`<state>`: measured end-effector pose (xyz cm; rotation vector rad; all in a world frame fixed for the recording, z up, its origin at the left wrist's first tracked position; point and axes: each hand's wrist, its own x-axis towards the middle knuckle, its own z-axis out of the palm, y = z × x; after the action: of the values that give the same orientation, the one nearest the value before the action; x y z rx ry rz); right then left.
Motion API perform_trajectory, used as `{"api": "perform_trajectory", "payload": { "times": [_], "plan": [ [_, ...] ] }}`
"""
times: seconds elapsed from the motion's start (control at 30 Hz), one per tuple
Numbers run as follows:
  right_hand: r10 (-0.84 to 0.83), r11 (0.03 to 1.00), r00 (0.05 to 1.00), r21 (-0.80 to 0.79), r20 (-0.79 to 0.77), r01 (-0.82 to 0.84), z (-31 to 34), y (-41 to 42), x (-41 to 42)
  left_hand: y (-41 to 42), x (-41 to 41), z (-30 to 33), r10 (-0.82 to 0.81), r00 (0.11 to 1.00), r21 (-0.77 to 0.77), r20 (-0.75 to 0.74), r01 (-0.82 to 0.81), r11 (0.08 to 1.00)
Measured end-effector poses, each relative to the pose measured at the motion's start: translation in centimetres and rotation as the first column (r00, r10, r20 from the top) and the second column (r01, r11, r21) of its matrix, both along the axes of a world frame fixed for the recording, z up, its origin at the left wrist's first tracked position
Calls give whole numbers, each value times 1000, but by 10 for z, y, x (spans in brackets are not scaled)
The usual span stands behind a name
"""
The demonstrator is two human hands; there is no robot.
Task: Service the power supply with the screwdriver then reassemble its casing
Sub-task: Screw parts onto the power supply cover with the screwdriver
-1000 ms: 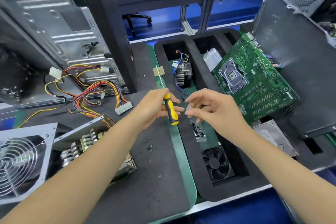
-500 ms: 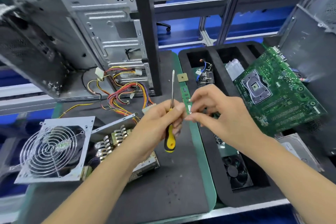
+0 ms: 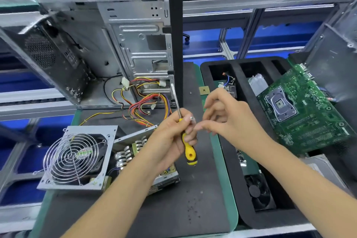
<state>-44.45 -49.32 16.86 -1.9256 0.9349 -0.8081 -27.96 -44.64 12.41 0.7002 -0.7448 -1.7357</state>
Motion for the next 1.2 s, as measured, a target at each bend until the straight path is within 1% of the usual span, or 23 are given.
{"api": "perform_trajectory", "payload": {
  "times": [0.07, 0.1, 0.17, 0.23, 0.27, 0.3, 0.33, 0.4, 0.43, 0.5, 0.53, 0.6, 0.67, 0.73, 0.8, 0.93, 1.0, 1.1, 1.2],
  "plan": [
    [-31, 983, 997, 185, 77, 16, -9, 7, 6, 0, 1, 0, 72, 987, 26, -145, -69, 997],
    [-17, 966, 998, 257, 68, -1, -16, 12, 10, 1, 1, 0, 109, 980, 29, -167, -106, 994],
    [31, 938, 999, 346, 9, -32, -26, 22, 21, 1, 2, 0, 160, 981, 17, -111, -159, 987],
    [44, 912, 999, 408, 16, -47, -30, 27, 32, 3, 3, 0, 167, 985, 11, -45, -167, 986],
    [59, 909, 998, 414, 6, -56, -30, 27, 35, 3, 3, 1, 175, 984, 8, -29, -175, 984],
    [93, 913, 995, 401, -30, -73, -29, 25, 36, 1, 4, 2, 209, 978, 6, -16, -209, 978],
    [140, 919, 987, 380, -77, -101, -28, 24, 34, -1, 8, 4, 277, 961, 8, -1, -277, 961],
    [207, 938, 961, 316, -183, -142, -24, 21, 23, -8, 23, 8, 438, 898, 13, 36, -439, 898],
    [205, 953, 949, 270, -238, -138, -22, 21, 17, -10, 35, 11, 501, 863, 9, 58, -502, 865],
    [140, 982, 939, 168, -313, -90, -19, 19, 4, -9, 62, 13, 570, 811, -13, 131, -574, 819],
    [88, 991, 941, 124, -327, -50, -18, 17, -2, -6, 75, 12, 575, 797, -28, 186, -581, 814],
    [-6, 999, 945, 47, -328, 23, -15, 16, -10, 3, 89, 8, 537, 787, -46, 303, -551, 833],
    [-28, 999, 945, -32, -326, 18, -15, 17, -12, 12, 90, 0, 478, 810, -7, 339, -506, 863],
    [-30, 992, 931, -128, -363, -18, -14, 22, -11, 17, 84, -5, 416, 859, 56, 297, -451, 891],
    [-52, 982, 911, -185, -408, -26, -13, 26, -8, 20, 76, -9, 372, 897, 108, 240, -406, 907],
    [-78, 975, 858, -216, -508, -40, -11, 29, -6, 20, 66, -11, 358, 920, 168, 161, -383, 908],
    [-82, 971, 842, -232, -534, -52, -11, 29, -6, 20, 64, -11, 356, 924, 176, 140, -377, 909],
    [-93, 971, 852, -238, -515, -38, -11, 29, -6, 21, 64, -9, 355, 927, 174, 122, -372, 912],
    [-90, 979, 881, -205, -465, -8, -10, 29, -7, 22, 63, -7, 353, 931, 179, 94, -365, 914]
  ]
}}
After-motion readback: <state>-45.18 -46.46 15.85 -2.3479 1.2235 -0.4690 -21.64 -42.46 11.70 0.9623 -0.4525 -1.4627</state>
